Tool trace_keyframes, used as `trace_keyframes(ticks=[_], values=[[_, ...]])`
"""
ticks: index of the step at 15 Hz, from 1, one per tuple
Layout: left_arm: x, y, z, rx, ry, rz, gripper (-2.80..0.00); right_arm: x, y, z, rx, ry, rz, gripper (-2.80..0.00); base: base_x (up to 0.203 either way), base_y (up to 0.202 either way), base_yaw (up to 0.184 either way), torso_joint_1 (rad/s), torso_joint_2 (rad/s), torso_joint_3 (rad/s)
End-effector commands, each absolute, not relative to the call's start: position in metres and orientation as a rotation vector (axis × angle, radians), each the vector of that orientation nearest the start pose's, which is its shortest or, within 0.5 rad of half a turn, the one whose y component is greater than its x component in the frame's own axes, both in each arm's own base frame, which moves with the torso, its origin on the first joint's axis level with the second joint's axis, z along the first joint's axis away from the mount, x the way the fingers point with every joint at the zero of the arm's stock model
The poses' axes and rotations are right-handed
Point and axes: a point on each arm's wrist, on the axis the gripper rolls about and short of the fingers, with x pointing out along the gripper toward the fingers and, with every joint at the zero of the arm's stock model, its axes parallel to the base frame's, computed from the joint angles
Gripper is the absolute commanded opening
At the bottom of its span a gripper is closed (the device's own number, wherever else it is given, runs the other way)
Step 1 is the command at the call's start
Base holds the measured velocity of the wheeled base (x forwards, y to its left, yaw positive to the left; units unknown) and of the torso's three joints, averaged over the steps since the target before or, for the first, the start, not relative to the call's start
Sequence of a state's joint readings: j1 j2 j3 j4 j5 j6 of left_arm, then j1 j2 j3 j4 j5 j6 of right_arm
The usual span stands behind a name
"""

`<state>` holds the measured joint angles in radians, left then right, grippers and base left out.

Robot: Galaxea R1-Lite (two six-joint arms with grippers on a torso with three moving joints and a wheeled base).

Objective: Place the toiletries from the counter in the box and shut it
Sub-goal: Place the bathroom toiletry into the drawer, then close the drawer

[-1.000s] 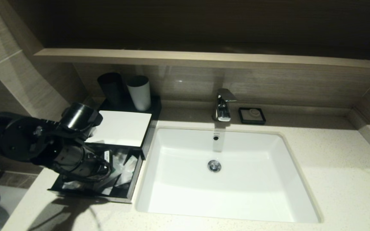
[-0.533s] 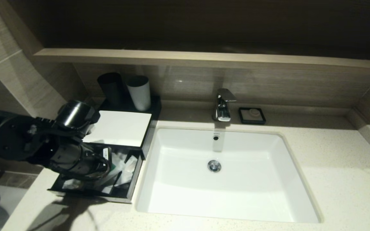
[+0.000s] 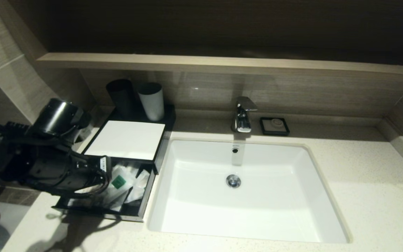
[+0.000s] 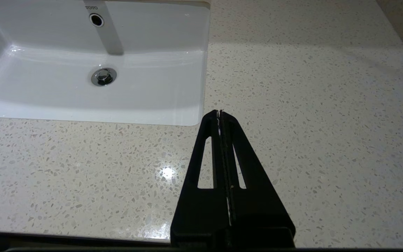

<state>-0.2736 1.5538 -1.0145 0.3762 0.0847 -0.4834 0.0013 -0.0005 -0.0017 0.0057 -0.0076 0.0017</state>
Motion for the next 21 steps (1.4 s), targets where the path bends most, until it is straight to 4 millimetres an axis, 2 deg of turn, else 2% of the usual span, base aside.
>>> trace_keyframes(ticks=[1, 4, 8, 12, 15, 21], values=[[0.217, -0.059, 0.203, -0.291, 0.906, 0.046, -2.8, -0.023, 0.0, 0.075, 0.002, 0.005, -0.006, -2.8, 0.0, 0.0, 0.0, 0.0, 0.0, 0.0], [0.188, -0.051, 0.198, -0.271, 0.976, 0.063, -2.8, -0.023, 0.0, 0.075, 0.002, 0.005, -0.006, -2.8, 0.0, 0.0, 0.0, 0.0, 0.0, 0.0], [0.169, -0.046, 0.179, -0.254, 1.05, 0.08, -2.8, -0.023, 0.0, 0.075, 0.002, 0.005, -0.006, -2.8, 0.0, 0.0, 0.0, 0.0, 0.0, 0.0], [0.175, -0.048, 0.16, -0.234, 1.13, 0.096, -2.8, -0.023, 0.0, 0.075, 0.002, 0.005, -0.006, -2.8, 0.0, 0.0, 0.0, 0.0, 0.0, 0.0], [0.182, -0.05, 0.15, -0.236, 1.125, 0.095, -2.8, -0.023, 0.0, 0.075, 0.002, 0.005, -0.006, -2.8, 0.0, 0.0, 0.0, 0.0, 0.0, 0.0], [0.193, -0.053, 0.144, -0.241, 1.111, 0.091, -2.8, -0.023, 0.0, 0.075, 0.002, 0.005, -0.006, -2.8, 0.0, 0.0, 0.0, 0.0, 0.0, 0.0]])
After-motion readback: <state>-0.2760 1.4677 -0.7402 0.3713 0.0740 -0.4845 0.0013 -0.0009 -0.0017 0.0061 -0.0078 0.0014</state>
